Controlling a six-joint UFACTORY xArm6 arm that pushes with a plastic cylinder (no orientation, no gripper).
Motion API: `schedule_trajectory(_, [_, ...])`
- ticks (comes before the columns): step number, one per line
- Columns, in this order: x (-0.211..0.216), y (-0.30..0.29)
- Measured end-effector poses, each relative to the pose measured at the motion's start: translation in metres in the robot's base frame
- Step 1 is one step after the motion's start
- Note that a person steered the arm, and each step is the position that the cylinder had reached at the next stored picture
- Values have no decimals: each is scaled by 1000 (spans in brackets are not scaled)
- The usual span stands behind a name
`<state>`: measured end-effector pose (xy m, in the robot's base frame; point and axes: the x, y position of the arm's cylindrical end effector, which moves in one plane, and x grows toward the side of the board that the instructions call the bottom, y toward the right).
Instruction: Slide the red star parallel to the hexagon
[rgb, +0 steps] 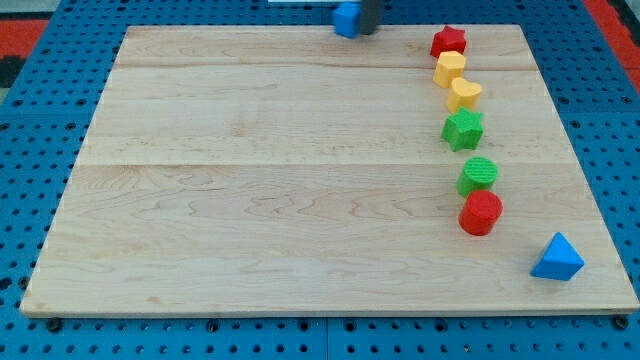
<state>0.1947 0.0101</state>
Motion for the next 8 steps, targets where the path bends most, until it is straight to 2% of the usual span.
schedule_trajectory(1, [52, -107])
schedule_trajectory(2, [67, -90])
schedule_trajectory(3, [50, 1])
schedule_trajectory(4, [-2, 93])
schedule_trajectory(5, [-3, 110])
schedule_trajectory(7, [-1, 255])
schedule_trajectory(8, [27, 189])
